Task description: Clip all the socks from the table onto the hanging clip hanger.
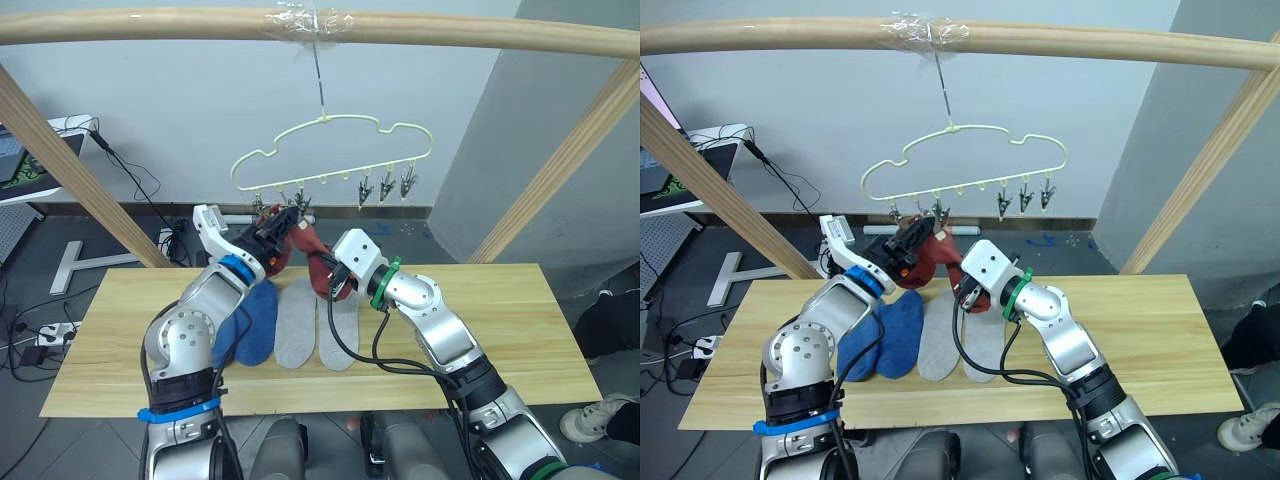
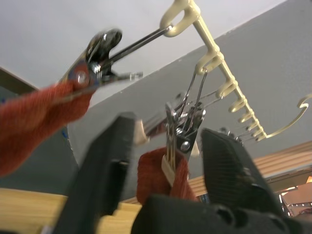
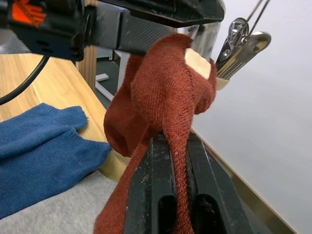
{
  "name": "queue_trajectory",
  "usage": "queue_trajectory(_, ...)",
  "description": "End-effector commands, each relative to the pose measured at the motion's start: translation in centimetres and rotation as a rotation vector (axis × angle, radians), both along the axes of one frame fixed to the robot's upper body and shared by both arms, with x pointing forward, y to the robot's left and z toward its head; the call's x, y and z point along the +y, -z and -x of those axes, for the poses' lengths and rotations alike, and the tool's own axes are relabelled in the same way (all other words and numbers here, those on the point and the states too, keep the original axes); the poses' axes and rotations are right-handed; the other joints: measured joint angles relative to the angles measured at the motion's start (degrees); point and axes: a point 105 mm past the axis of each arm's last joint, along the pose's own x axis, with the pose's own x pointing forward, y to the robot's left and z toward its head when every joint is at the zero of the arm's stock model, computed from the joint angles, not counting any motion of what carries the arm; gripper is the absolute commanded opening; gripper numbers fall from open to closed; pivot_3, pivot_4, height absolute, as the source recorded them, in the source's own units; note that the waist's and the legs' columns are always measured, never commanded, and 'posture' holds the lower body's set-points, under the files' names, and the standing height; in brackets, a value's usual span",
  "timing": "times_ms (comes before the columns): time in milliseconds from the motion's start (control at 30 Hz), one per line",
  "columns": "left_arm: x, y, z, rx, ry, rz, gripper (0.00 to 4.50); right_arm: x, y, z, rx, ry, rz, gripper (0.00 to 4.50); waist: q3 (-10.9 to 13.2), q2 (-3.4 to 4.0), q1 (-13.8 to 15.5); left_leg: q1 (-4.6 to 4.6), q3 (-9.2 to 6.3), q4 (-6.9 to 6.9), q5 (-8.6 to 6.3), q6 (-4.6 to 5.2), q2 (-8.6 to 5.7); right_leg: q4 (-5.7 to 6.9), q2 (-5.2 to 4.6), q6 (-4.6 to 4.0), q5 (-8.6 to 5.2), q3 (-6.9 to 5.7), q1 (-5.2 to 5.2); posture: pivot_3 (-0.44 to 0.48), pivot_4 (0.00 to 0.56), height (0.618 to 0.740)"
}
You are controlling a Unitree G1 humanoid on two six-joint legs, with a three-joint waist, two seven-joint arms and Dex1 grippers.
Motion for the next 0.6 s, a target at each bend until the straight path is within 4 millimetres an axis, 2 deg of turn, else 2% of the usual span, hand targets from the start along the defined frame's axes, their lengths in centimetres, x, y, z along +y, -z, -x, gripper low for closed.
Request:
queue_trajectory(33, 0.4, -1.7, 1.0, -0.062, 0.002, -0.022, 3.77, 0.6, -0.7, 0.4, 0.026, -0.031, -0.055, 0.0, 0.04, -0.02, -0.03, 0.0, 0.0, -0.01, 0.0, 0.0, 0.01, 0.0, 0.0, 0.0, 0.0, 0.0, -0.01, 0.058, 0.225, 0.74)
queue_trajectory(100, 0.9, -1.3, 2.1, -0.057, 0.029, -0.079, 4.42, 0.9, -0.7, 0.6, 0.072, -0.045, -0.096, 0.0, 0.05, -0.02, -0.24, 0.01, 0.0, -0.04, 0.0, 0.0, 0.02, 0.0, 0.0, 0.0, 0.0, 0.0, -0.01, 0.058, 0.225, 0.74)
queue_trajectory(200, 1.3, -1.2, 2.9, -0.054, 0.05, -0.104, 4.48, 1.1, -0.7, 0.7, 0.123, -0.046, -0.141, 0.0, 0.12, 0.02, -0.1, 0.04, -0.02, -0.08, 0.0, 0.0, 0.08, 0.03, 0.02, -0.02, -0.01, 0.0, -0.04, 0.058, 0.225, 0.74)
queue_trajectory(267, 2.4, -1.4, 3.4, -0.056, 0.046, -0.133, 4.48, 1.7, -0.9, 0.7, 0.215, -0.055, -0.228, 0.0, 0.15, -0.02, -0.01, 0.01, -0.07, -0.06, 0.0, 0.0, 0.08, 0.03, 0.02, -0.03, -0.01, -0.05, -0.04, 0.063, 0.229, 0.74)
queue_trajectory(300, 2.9, -1.5, 3.6, -0.056, 0.042, -0.147, 4.5, 2.0, -1.0, 0.8, 0.261, -0.062, -0.268, 0.57, 0.19, -0.01, 0.0, 0.01, -0.08, -0.05, 0.0, 0.0, 0.08, 0.03, 0.02, -0.03, -0.02, -0.04, -0.04, 0.063, 0.229, 0.74)
queue_trajectory(433, 3.1, -1.9, 3.8, -0.073, 0.041, -0.185, 4.5, 2.4, -0.9, 1.0, 0.32, -0.083, -0.279, 1.9, 0.24, 0.05, 0.44, 0.01, -0.09, -0.05, 0.0, 0.0, 0.06, 0.0, 0.0, -0.04, -0.02, -0.05, -0.03, 0.072, 0.23, 0.74)
queue_trajectory(600, 2.7, -1.7, 4.1, -0.077, 0.039, -0.226, 4.5, 1.2, 0.3, 1.1, 0.34, -0.071, -0.224, 3.68, 0.24, 0.05, 1.18, -0.09, -0.05, -0.06, -0.01, 0.01, 0.01, -0.2, -0.04, -0.04, -0.02, -0.03, -0.03, 0.079, 0.231, 0.74)
